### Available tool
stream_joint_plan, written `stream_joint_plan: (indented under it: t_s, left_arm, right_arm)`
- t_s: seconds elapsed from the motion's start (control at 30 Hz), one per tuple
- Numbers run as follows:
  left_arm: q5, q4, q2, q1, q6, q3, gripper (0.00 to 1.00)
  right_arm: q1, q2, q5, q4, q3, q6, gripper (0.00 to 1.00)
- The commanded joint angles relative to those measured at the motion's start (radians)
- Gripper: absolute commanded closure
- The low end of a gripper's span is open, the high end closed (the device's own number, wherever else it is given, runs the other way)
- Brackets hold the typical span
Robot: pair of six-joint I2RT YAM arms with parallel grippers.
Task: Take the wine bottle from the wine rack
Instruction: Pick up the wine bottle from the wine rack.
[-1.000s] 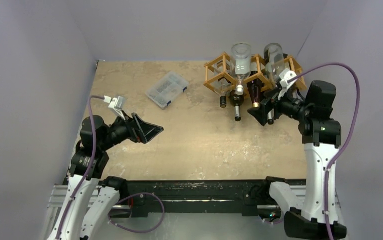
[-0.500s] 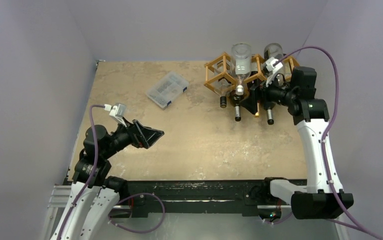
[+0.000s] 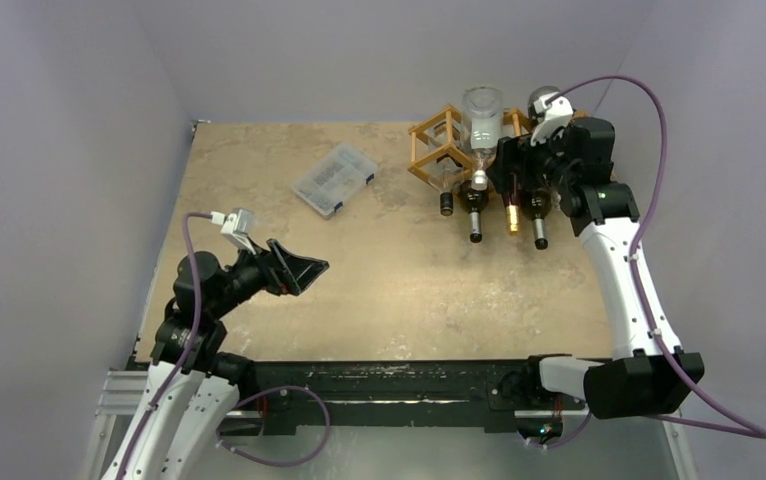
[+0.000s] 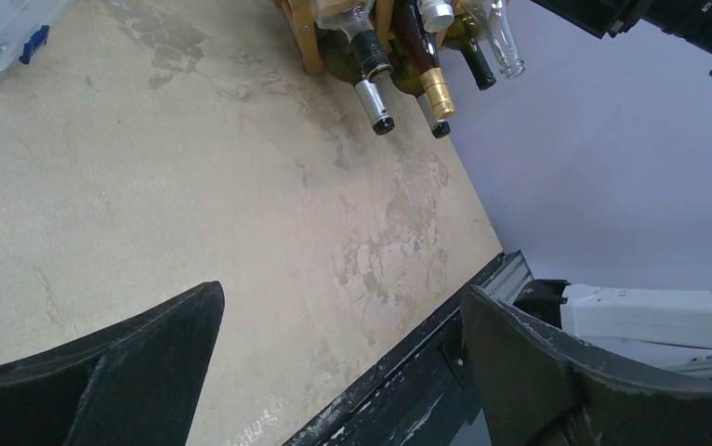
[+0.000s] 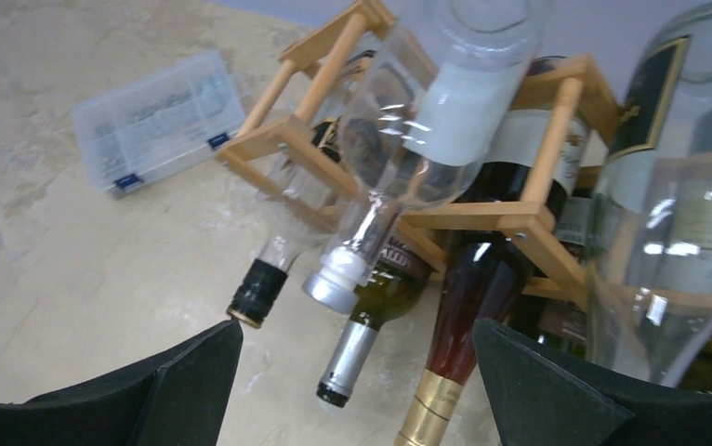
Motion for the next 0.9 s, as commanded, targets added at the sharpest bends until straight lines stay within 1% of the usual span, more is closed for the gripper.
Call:
stream_joint_plan:
  t_s: [0.0, 0.17, 0.33, 0.63, 0.87]
  left_arm:
    - [-0.017, 0.057, -0.011, -0.005, -0.019, -0.017, 0.00]
    - [-0.015, 0.073, -0.004, -0.005, -0.015, -0.033, 0.00]
    - [-0.010, 0.089, -0.004, -0.006, -0.008, -0.049, 0.00]
    - [0.006, 0.079, -0.037, -0.005, 0.013, -0.075, 0.00]
    - [0.007, 0.082, -0.054, -0.005, 0.013, -0.089, 0.00]
  right_arm:
    - [-0.004, -0.030, 0.218, 0.100, 0.040, 0.090, 0.01]
    - [-0.055, -0.054, 0.263, 0.098, 0.005, 0.090, 0.01]
    - [-0.146, -0.041, 0.284, 0.086, -0.018, 0.088, 0.01]
    - [-0.186, 0.023, 0.315, 0.107, -0.064, 0.090, 0.01]
    - [-0.203, 0.120, 0.323, 0.113, -0.044, 0.087, 0.06]
